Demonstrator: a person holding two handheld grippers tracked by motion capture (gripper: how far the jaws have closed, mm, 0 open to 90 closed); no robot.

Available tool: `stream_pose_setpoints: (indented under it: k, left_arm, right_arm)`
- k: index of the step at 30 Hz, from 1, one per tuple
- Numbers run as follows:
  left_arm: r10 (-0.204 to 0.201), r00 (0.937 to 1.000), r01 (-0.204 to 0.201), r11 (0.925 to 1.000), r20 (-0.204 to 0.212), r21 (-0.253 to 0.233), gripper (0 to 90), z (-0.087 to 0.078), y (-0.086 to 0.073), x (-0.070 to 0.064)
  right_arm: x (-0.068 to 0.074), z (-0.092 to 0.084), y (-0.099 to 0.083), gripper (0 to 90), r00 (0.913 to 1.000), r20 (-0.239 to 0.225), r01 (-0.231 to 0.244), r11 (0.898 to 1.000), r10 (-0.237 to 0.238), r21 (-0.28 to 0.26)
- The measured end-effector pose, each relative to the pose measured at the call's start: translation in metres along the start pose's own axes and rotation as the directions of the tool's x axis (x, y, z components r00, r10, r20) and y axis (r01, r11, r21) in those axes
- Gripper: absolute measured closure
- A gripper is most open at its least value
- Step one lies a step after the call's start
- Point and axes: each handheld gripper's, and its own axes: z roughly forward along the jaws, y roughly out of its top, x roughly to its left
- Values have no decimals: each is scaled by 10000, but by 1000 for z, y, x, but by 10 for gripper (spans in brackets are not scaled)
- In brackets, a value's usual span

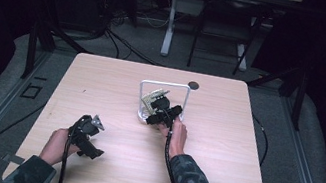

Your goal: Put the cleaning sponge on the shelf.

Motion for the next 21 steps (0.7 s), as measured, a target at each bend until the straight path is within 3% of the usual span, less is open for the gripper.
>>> stream_pose_setpoints:
  k: [9,12,21]
  left_arm:
    - [38,10000,-38,10000,-2,-1,98,0,0,0]
    - [28,10000,-28,10000,-10,-6,98,0,0,0]
    - [42,10000,-42,10000,-3,-6,98,-1,0,0]
  right_arm:
    - [-2,-3,0,105,10000,91,32,9998,-30,-217]
    - [-1,-3,0,67,10000,1,-96,9996,96,-250]
    - [0,-16,1,52,9990,-437,94,9985,-118,-538]
